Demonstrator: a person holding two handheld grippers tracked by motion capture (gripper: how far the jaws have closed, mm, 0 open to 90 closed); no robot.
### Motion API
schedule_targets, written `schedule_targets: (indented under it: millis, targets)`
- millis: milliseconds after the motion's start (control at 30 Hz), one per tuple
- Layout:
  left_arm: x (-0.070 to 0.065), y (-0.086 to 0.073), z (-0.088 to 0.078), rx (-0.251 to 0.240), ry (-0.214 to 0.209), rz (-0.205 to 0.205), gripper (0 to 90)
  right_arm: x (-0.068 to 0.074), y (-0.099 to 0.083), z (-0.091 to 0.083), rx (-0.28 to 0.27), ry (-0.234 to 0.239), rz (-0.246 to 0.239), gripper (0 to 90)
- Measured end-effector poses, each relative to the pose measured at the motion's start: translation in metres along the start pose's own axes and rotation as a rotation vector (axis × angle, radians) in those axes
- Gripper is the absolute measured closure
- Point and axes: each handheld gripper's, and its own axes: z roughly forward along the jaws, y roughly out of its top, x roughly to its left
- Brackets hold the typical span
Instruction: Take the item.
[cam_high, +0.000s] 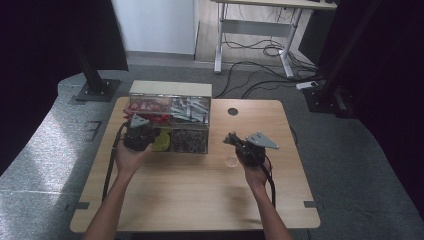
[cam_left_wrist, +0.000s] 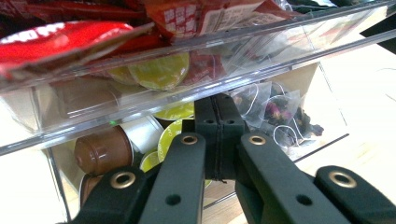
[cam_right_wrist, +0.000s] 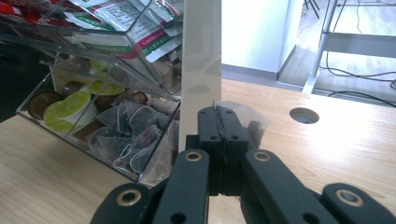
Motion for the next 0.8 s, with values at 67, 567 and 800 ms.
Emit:
schedule_targets:
  millis: [67,567,800]
  targets:
    - [-0.001,0.0,-0.001,-0.002,-0.001,0.002,90.0,-0.001,0.0,0.0,0.001,-0.003,0.0,89.1]
    - [-0.001,0.0,-0.001,-0.005,-0.005,0.001,90.0,-0.01,-0.001,-0.003,0.014,-0.027,-0.003,89.1]
    - [-0.001,0.0,-0.001,-0.006,-0.005,0.002,90.0,-0.014,-0.003,-0.002,0.021,-0.039,-0.007,89.0]
